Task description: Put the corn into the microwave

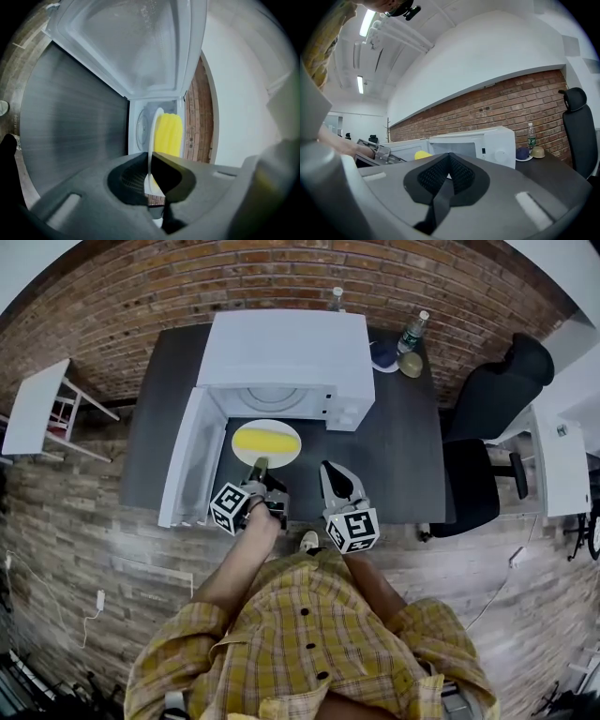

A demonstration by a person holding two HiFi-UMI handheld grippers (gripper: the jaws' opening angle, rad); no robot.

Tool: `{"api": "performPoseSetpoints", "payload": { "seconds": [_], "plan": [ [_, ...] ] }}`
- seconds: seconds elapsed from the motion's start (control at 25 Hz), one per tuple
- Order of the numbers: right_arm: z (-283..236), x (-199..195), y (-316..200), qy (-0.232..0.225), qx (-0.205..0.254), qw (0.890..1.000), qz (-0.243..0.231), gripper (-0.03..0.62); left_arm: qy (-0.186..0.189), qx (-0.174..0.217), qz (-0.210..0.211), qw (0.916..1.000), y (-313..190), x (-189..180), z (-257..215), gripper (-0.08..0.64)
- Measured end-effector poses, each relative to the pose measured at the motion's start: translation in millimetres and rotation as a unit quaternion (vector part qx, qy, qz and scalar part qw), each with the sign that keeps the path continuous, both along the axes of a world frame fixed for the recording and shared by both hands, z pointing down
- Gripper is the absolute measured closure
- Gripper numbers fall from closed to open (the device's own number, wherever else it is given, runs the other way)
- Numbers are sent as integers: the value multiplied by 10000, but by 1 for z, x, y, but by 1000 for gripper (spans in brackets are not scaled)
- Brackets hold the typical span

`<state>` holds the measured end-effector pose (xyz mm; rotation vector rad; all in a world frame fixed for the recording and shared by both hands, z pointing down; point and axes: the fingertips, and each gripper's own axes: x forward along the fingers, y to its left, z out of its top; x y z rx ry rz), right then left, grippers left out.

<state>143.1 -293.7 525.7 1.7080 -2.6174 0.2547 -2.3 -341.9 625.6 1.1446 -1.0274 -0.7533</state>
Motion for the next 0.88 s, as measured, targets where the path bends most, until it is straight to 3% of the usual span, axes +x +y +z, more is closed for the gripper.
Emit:
{"api": "performPoseSetpoints", "payload": {
  "seconds": [0.64, 0.88],
  "plan": [
    [7, 10, -28, 150, -26, 9997, -178, 597, -64, -84, -166, 9998, -69, 14, 42, 543],
    [8, 15, -32, 274, 0, 9995, -156, 597, -260, -171, -258, 9992, -91, 10, 56, 538]
  ]
}}
